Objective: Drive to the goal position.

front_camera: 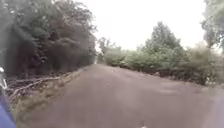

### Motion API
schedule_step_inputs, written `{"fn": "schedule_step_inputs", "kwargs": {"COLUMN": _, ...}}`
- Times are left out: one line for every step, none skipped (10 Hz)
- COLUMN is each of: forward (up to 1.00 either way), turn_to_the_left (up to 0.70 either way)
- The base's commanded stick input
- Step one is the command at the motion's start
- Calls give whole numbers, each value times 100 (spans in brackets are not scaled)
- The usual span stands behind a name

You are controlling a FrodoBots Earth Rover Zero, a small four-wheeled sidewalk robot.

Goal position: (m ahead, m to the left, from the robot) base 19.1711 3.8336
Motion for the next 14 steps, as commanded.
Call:
{"fn": "schedule_step_inputs", "kwargs": {"forward": 70, "turn_to_the_left": -1}}
{"fn": "schedule_step_inputs", "kwargs": {"forward": 70, "turn_to_the_left": -1}}
{"fn": "schedule_step_inputs", "kwargs": {"forward": 70, "turn_to_the_left": -1}}
{"fn": "schedule_step_inputs", "kwargs": {"forward": 70, "turn_to_the_left": -1}}
{"fn": "schedule_step_inputs", "kwargs": {"forward": 70, "turn_to_the_left": -1}}
{"fn": "schedule_step_inputs", "kwargs": {"forward": 70, "turn_to_the_left": -1}}
{"fn": "schedule_step_inputs", "kwargs": {"forward": 70, "turn_to_the_left": -1}}
{"fn": "schedule_step_inputs", "kwargs": {"forward": 70, "turn_to_the_left": -1}}
{"fn": "schedule_step_inputs", "kwargs": {"forward": 70, "turn_to_the_left": -1}}
{"fn": "schedule_step_inputs", "kwargs": {"forward": 70, "turn_to_the_left": -1}}
{"fn": "schedule_step_inputs", "kwargs": {"forward": 70, "turn_to_the_left": 8}}
{"fn": "schedule_step_inputs", "kwargs": {"forward": 70, "turn_to_the_left": 32}}
{"fn": "schedule_step_inputs", "kwargs": {"forward": 70, "turn_to_the_left": 34}}
{"fn": "schedule_step_inputs", "kwargs": {"forward": 70, "turn_to_the_left": 34}}
